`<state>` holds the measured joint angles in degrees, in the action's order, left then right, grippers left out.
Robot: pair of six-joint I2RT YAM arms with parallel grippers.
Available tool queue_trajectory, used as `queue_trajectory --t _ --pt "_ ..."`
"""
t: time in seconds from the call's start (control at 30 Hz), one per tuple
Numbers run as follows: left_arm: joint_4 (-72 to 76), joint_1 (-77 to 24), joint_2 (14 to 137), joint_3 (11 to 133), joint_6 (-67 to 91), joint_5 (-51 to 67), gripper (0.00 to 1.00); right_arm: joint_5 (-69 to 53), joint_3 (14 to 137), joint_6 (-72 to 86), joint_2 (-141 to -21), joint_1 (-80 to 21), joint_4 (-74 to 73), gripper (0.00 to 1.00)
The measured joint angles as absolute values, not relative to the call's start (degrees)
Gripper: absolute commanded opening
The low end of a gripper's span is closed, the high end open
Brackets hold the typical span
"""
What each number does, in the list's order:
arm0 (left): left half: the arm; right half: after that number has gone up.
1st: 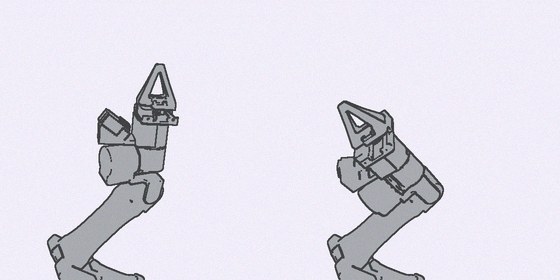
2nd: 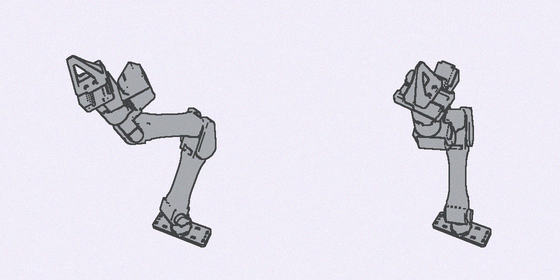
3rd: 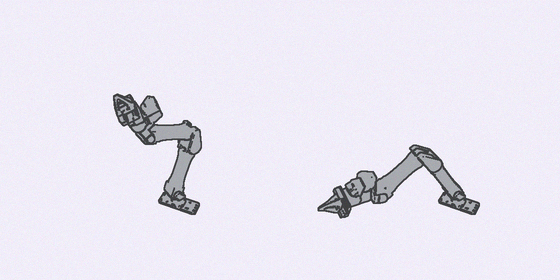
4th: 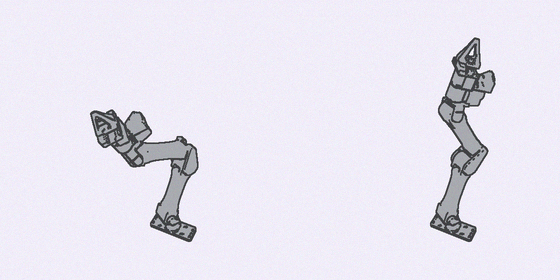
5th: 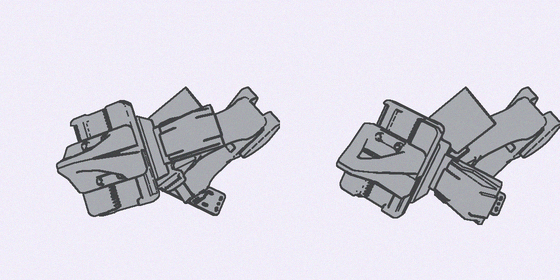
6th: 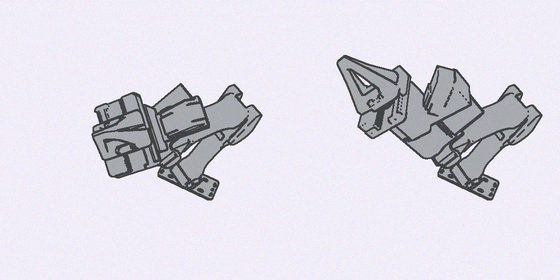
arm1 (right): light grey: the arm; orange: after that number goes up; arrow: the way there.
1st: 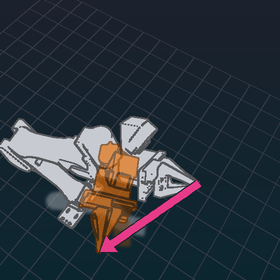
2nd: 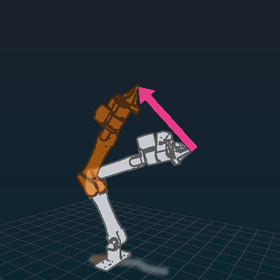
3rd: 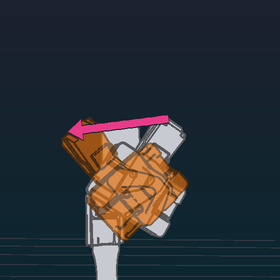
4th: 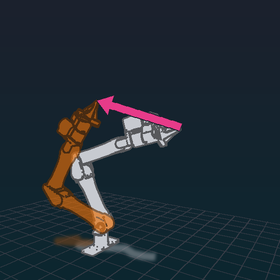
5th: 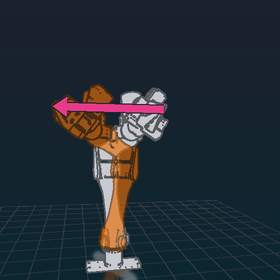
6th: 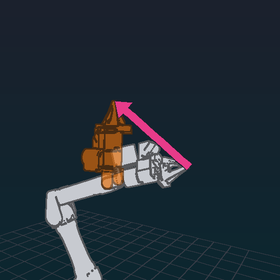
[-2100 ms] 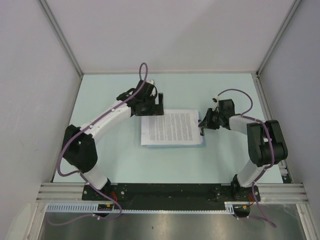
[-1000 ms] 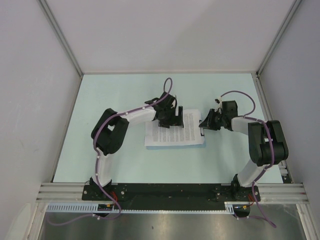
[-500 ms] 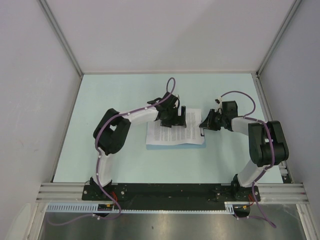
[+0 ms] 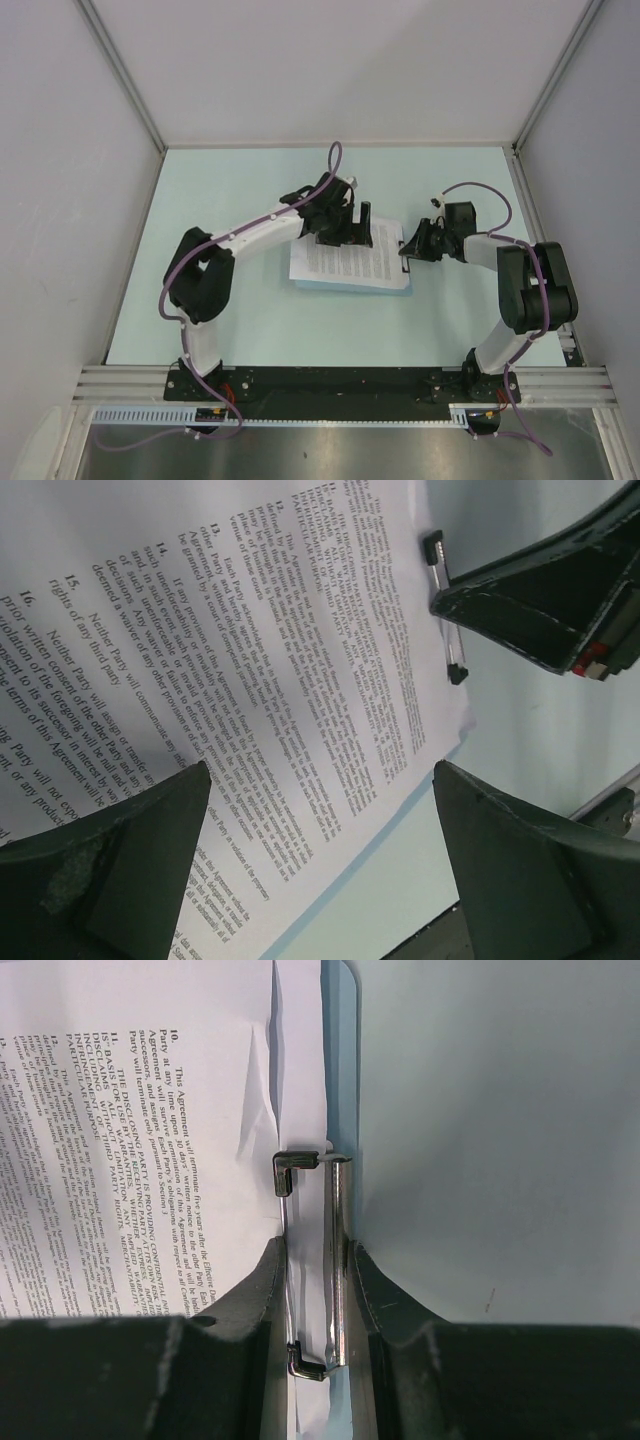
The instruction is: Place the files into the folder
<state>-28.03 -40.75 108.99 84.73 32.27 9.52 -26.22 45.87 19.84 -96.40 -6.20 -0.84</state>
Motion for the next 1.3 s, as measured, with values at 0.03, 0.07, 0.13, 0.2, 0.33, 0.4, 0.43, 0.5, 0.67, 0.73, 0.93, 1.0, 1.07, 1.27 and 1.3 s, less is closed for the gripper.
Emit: queue_trajectory --t 0.03,0.07,0.13,0.2,0.33,0.4,0.43,0.5,0.67,0.73,0.93,1.0,1.07,1.27,1.3 --pt "-28.05 -40.75 108.75 84.86 32.01 10.02 1.00 -26.20 45.87 19.81 -96.40 -6.17 -0.86 0.00" --pt "-28.05 -40.75 108.75 85.08 31.90 10.76 1.00 -26.20 45.87 19.79 -96.40 -6.20 -0.86 0.00" --pt "-28.10 -40.75 108.75 85.27 31.90 12.27 0.99 -26.20 45.87 19.79 -96.40 -6.17 -0.86 0.00" --pt "-28.38 -40.75 109.58 86.52 31.97 13.78 0.97 -26.20 45.87 19.75 -96.40 -6.20 -0.86 0.00" --pt "-26.39 -40.75 113.10 89.52 32.84 16.62 0.94 -26.20 45.87 19.68 -96.40 -6.17 -0.86 0.00" --pt "-24.93 -40.75 115.37 90.76 33.74 18.35 0.93 -26.17 45.87 19.66 -96.40 -6.17 -0.86 0.00" --pt "-23.73 -40.75 116.95 91.61 34.41 19.44 0.92 -26.20 45.87 19.68 -96.40 -6.17 -0.86 0.00" --pt "-21.45 -40.75 119.98 92.62 35.77 21.26 0.90 -26.20 45.87 19.66 -96.40 -6.17 -0.86 0.00" --pt "-19.03 -40.75 125.64 93.76 38.63 22.68 0.88 -26.22 45.84 19.66 -96.36 -6.17 -0.84 0.00" --pt "-17.82 -40.71 126.13 92.75 39.64 22.65 0.88 -26.24 45.80 19.62 -96.31 -6.17 -0.84 0.00" --pt "-14.48 -40.62 125.34 90.30 41.36 22.68 0.87 -26.41 45.36 19.66 -96.09 -6.13 -0.49 0.00" --pt "-14.02 -40.64 125.34 90.19 42.00 22.70 0.87 -26.41 45.34 19.66 -96.07 -6.13 -0.47 0.00" --pt "-13.96 -40.64 125.34 90.19 42.26 22.70 0.87 -26.24 45.32 19.66 -96.01 -6.33 -0.47 0.00" --pt "-12.97 -40.66 125.34 89.73 43.48 22.74 0.88 -23.53 45.01 19.79 -95.15 -7.55 -0.60 0.00" --pt "-12.93 -40.66 125.34 89.71 43.59 22.72 0.89 -22.85 44.99 19.84 -94.98 -7.86 -0.69 0.00"
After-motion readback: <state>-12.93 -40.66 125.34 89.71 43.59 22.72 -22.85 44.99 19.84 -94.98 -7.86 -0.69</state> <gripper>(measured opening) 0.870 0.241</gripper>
